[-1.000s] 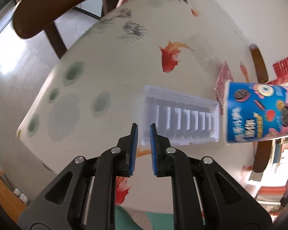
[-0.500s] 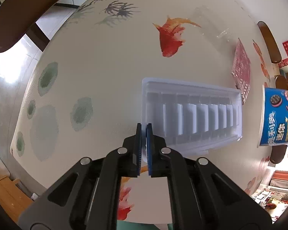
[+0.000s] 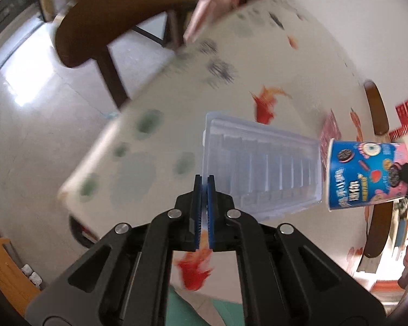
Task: Collect trash
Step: 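Lift the clear tray and Oreo cup and carry both over the grey bin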
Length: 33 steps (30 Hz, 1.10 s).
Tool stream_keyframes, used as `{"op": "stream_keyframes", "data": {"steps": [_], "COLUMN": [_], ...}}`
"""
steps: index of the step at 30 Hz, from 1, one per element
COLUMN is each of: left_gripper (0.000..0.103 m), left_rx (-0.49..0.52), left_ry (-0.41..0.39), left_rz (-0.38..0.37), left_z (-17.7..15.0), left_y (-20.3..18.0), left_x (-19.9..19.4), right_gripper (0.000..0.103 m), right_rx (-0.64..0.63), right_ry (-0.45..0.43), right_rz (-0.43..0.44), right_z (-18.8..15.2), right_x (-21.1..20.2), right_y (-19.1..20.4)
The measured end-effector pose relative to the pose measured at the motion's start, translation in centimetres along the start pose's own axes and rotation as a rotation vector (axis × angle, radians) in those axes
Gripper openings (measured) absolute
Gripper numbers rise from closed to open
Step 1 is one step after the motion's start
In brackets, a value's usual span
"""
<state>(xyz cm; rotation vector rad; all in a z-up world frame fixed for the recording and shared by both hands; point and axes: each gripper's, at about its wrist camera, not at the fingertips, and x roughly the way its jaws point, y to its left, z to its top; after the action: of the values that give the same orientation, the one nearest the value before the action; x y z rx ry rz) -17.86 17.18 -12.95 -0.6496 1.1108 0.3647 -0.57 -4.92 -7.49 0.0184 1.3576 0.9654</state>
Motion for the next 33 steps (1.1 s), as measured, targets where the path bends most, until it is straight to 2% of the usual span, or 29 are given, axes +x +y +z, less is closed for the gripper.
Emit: {"op": "stream_keyframes", "data": {"steps": [5,11,15,21,27,28,33], "left_gripper": [0.001,0.001,0.001,0.001,0.001,0.001,0.001], "left_rx": [-0.087,-0.25,-0.394,-0.585,-0.738,-0.774,-0.857], "left_ry": [-0.074,-0.143,-0.169,-0.166,-0.106,-0.083,0.006], "left_rz": [0.049,0.129,0.193,0.289,0.35,0.349,0.337], "left_z": [-0.5,-3.9,-8.3,-16.0,-22.5,-23.8,-26.4], "left_y": [4.9,12.9,19.6,28.4,34.7,36.0,39.5], "left_x": [-4.2,-8.8,-11.9,-14.9,-13.3,-12.3,-7.0], "right_gripper": [0.075,0.075,0.075,0.075,0.075,0.075,0.075], "right_rx": [-0.103,-0.25,-0.342,-0.465,-0.53,-0.532,-0.528], "right_ry": [0.066,0.168,0.254,0.412,0.557,0.581,0.69], "right_rz": [0.053,0.12,0.16,0.204,0.205,0.196,0.107], "right_z": [0.9,0.7,-0.5,-4.9,-10.6,-11.4,-15.9], "right_x": [3.7,9.3,13.8,21.8,30.1,31.5,39.8], "right_y": [5.4,13.7,19.7,28.5,34.0,34.4,34.2]}}
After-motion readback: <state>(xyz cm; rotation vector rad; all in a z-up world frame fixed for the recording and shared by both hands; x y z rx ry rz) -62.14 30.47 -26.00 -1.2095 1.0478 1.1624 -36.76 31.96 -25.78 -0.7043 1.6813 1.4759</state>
